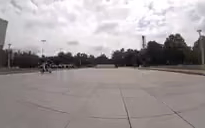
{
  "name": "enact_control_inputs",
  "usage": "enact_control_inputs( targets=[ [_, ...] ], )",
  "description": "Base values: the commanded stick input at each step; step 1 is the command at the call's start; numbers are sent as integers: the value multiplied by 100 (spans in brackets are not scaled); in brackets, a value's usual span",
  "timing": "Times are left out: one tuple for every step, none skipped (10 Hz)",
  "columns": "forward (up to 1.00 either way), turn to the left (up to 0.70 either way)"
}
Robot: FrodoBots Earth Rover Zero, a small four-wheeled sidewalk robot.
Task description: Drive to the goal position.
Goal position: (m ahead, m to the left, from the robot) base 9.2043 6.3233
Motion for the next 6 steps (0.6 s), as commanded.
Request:
enact_control_inputs(
  targets=[
    [100,3],
    [100,3],
    [100,3],
    [100,3],
    [100,5],
    [100,5]
  ],
)
